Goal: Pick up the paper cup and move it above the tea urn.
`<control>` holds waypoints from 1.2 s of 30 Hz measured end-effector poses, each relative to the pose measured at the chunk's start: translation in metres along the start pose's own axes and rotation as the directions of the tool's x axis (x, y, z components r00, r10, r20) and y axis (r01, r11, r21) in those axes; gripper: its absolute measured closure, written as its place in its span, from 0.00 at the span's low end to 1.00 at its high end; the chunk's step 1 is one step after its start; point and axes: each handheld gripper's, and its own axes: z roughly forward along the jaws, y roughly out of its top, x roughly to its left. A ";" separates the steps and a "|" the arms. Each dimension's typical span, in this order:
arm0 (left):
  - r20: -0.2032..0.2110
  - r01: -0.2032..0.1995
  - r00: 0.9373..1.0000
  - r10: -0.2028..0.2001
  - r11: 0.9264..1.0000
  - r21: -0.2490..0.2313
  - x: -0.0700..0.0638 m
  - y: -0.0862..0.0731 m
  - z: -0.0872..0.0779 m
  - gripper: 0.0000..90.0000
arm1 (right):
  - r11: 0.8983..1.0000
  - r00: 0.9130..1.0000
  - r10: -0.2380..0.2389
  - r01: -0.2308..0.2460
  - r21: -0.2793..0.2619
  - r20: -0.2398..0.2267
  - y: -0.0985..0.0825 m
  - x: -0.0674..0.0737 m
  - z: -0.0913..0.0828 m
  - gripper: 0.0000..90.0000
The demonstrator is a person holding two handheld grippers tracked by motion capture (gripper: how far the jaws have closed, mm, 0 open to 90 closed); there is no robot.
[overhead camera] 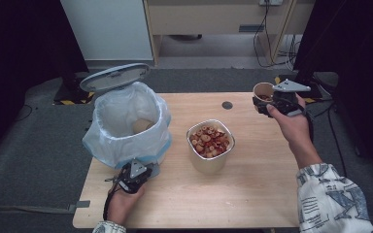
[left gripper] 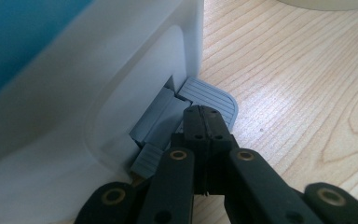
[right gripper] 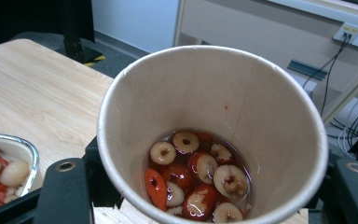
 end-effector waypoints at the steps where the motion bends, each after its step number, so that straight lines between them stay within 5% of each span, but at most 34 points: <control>1: 0.000 0.000 1.000 0.000 1.000 0.000 0.000 0.000 0.000 0.99 | 1.000 1.000 -0.005 0.005 -0.005 -0.006 0.002 0.002 0.001 0.34; 36: -0.002 0.001 1.000 -0.001 1.000 -0.002 0.000 0.000 0.000 0.99 | 0.989 0.987 -0.149 0.147 -0.035 -0.053 0.034 0.027 0.008 0.35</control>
